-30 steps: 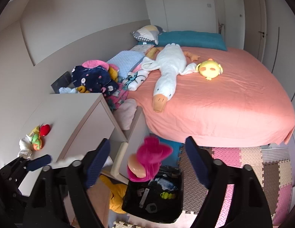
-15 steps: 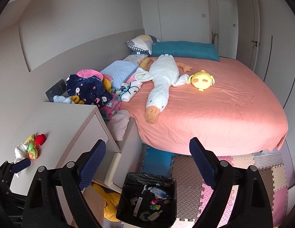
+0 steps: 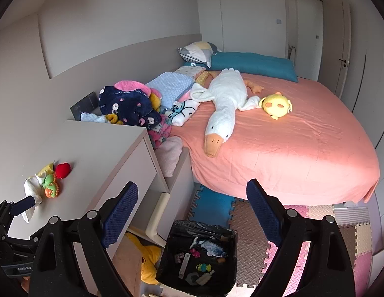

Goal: Collect trash
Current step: 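Move both grippers back to the desk toward the towel and heart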

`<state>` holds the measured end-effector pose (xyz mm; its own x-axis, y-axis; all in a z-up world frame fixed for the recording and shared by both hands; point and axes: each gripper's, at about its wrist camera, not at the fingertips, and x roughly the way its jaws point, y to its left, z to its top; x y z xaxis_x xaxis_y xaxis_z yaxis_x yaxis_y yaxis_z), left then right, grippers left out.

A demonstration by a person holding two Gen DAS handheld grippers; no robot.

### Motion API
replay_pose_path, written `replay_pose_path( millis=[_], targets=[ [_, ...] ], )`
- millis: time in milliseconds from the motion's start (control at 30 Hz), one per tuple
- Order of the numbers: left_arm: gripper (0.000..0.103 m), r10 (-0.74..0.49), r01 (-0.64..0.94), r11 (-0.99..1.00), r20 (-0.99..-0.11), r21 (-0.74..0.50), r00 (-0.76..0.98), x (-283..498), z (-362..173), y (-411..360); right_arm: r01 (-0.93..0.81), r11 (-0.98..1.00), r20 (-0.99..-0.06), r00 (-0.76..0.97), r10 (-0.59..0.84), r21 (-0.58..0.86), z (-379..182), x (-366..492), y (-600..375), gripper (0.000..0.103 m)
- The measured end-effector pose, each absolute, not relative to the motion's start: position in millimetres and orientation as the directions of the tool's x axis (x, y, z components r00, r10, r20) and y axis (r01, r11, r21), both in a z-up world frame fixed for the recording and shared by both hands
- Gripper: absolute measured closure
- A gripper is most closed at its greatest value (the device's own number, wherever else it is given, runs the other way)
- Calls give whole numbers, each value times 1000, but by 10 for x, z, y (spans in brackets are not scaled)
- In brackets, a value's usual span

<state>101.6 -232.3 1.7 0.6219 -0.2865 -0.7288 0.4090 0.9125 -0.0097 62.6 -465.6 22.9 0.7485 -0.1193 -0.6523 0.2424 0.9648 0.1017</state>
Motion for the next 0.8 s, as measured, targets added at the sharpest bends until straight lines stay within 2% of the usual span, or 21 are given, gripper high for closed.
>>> replay_pose_path(
  millis=[800],
  targets=[
    [7,-162,231,973,-720,-2,675,1250,-44,-1104,96,990,-680,733,0,103,3,1108,-3657,14]
  ],
)
